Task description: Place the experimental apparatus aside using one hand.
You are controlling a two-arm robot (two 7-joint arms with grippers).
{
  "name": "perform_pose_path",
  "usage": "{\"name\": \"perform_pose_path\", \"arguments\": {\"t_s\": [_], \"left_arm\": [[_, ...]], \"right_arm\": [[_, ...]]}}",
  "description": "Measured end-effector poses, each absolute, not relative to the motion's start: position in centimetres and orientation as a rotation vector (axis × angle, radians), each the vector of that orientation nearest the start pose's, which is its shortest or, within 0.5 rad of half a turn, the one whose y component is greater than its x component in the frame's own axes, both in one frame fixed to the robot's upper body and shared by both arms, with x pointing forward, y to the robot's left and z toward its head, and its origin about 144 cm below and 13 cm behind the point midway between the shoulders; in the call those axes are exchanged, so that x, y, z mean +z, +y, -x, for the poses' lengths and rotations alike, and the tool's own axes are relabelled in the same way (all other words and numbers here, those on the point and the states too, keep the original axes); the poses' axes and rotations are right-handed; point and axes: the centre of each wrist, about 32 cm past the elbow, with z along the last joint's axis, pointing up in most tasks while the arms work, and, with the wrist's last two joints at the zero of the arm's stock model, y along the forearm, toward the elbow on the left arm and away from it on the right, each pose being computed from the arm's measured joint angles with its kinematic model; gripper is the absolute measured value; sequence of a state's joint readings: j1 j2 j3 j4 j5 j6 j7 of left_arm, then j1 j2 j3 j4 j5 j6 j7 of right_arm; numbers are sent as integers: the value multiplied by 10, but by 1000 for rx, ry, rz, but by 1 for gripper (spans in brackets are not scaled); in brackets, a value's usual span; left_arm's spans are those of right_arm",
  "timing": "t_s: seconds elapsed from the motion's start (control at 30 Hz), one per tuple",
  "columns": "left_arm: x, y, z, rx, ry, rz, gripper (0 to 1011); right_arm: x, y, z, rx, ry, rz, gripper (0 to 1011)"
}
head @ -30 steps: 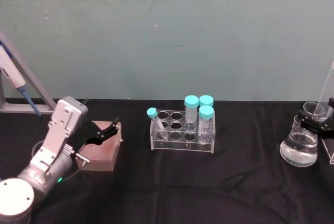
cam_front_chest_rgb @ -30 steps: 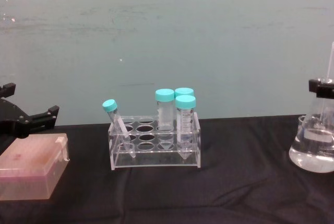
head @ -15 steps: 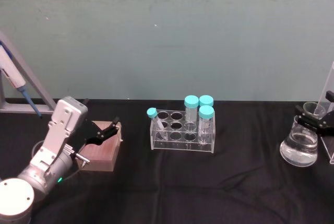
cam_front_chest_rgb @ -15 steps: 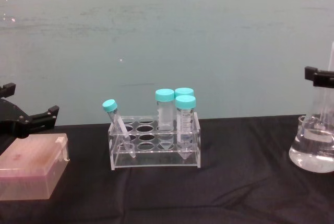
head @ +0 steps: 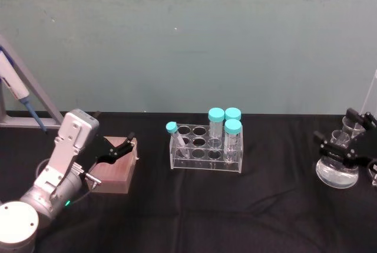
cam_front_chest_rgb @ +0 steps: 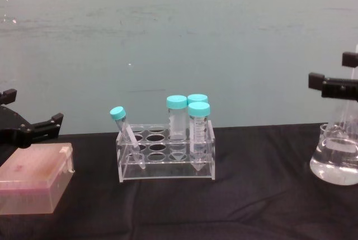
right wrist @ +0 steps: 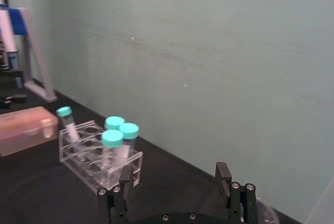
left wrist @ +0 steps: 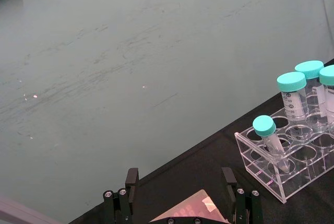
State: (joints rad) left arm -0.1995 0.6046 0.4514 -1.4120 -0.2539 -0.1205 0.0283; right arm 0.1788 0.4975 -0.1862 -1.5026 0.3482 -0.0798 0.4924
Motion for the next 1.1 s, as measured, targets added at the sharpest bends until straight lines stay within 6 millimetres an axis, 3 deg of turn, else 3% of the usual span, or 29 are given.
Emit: {"name": "perform_pose_path", "arguments": {"t_s": [0.77,1.1], "left_arm": [[1140,310,-489,1248,-285,-305,1000],[1140,310,-489,1248,-285,-304,1000]], "right_arm": [[1181,-345,-442,-942,4,151,1000],[1178,-347,-432,-979,38,154,1000]]}}
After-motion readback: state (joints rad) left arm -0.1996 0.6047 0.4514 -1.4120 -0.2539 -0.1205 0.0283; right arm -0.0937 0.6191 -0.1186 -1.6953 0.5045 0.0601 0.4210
